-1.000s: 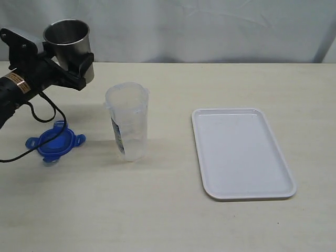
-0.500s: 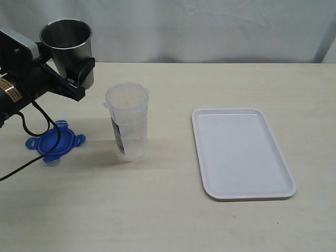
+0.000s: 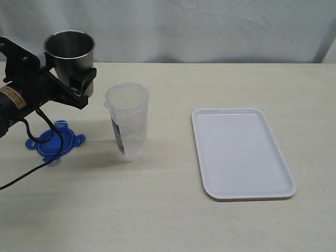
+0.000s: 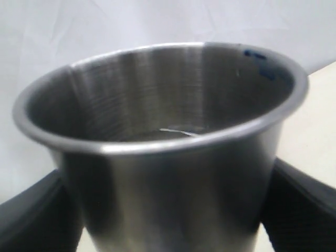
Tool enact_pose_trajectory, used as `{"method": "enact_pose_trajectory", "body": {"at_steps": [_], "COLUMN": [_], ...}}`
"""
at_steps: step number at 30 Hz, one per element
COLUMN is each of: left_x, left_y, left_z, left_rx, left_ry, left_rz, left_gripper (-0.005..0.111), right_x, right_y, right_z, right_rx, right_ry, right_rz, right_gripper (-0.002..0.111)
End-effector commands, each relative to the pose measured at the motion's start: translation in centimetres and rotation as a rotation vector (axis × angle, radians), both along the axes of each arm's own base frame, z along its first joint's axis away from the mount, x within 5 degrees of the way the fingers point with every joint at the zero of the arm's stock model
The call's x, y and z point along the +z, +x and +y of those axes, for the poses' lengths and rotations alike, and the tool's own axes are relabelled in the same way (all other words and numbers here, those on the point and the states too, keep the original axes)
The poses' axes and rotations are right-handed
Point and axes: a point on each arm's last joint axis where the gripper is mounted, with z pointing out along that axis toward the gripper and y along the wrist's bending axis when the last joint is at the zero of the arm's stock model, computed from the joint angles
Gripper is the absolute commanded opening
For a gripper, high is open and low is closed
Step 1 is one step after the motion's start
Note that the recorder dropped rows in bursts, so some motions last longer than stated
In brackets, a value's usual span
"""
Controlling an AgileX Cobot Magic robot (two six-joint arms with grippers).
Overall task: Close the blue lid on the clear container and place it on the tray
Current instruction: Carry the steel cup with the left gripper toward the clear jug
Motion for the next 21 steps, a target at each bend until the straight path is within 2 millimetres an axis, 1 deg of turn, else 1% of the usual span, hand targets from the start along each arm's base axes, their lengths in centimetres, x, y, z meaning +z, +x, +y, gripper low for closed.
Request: {"method": "enact_pose_trajectory", "body": {"at_steps": [1,4,12,21], "left_x": [1.2,0.9,-0.2,-0.3], "left_y": [-1.0,-1.4,-2.6,-2.7], "left_z": [-0.5,-0.5,-0.6,-0.6], "left_rx": [-0.024,-0.025,-0.029,-0.027], "left_ry": [-0.07,-0.102,-0.103,-0.09], "left_rz": [-0.125,-0.103,-0.049,-0.05], "left_gripper": [0.0,0.0,0.0,0.0], "right_x": [-0.1,-0.1,-0.1,-0.1], "right_y": [0.1,0.1,0.1,0.1], "right_z": [0.0,0.0,0.0,0.0], "right_rx": [0.001,0.001,0.001,0.001], "right_ry": [-0.004,-0.004,-0.004,-0.004], "right_rz": [0.013,0.013,0.013,0.013], "right_gripper": [0.004,0.004,0.004,0.004]}}
